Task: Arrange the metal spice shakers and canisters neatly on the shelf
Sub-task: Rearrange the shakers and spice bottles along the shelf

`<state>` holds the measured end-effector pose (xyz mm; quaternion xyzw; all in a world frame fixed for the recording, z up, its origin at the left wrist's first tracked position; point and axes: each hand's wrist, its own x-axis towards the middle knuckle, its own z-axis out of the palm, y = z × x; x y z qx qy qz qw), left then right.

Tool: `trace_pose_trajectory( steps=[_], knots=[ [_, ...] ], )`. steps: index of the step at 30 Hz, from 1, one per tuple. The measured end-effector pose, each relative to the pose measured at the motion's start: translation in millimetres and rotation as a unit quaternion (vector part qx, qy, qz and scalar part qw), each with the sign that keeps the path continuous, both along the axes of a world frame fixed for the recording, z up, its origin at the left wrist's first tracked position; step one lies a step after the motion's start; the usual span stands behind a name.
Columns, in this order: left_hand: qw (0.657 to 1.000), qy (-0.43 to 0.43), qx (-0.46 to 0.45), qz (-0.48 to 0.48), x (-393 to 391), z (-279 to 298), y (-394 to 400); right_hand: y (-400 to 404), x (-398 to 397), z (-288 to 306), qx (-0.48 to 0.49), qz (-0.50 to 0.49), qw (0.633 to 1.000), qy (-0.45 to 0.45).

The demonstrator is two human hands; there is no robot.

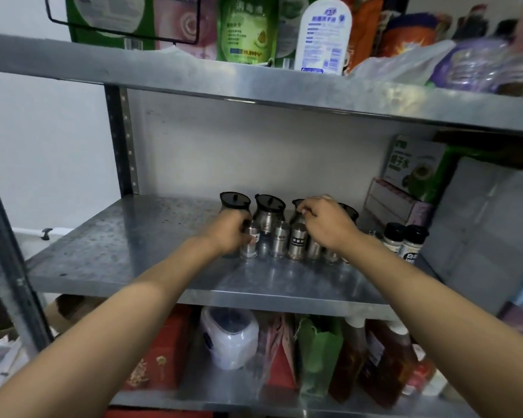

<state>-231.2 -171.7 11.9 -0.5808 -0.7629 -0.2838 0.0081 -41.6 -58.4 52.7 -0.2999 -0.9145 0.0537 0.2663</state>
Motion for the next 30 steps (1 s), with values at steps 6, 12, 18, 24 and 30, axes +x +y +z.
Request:
trace_pose_trajectory(
  steps=[6,12,18,24,30],
  knots=[
    [0.999,-0.038,0.004,-0.035,3,-3,10,10,7,-5,-0.007,0.000,1.000,0.020],
    [0.997,-0.051,-0.024,-0.046,2,-1,13,17,13,-6,-0.001,0.003,1.000,0.025],
    [0.997,-0.061,-0.032,-0.036,5,-1,20,29,20,3,-0.034,-0.028,0.998,0.047],
    [0.993,-0.033,-0.083,-0.073,2,-1,19,48,24,10,-0.071,-0.076,0.993,0.059],
    [0.995,0.069,-0.061,-0.032,-17,8,31,83,23,19,-0.106,-0.109,0.988,0.037]
  ],
)
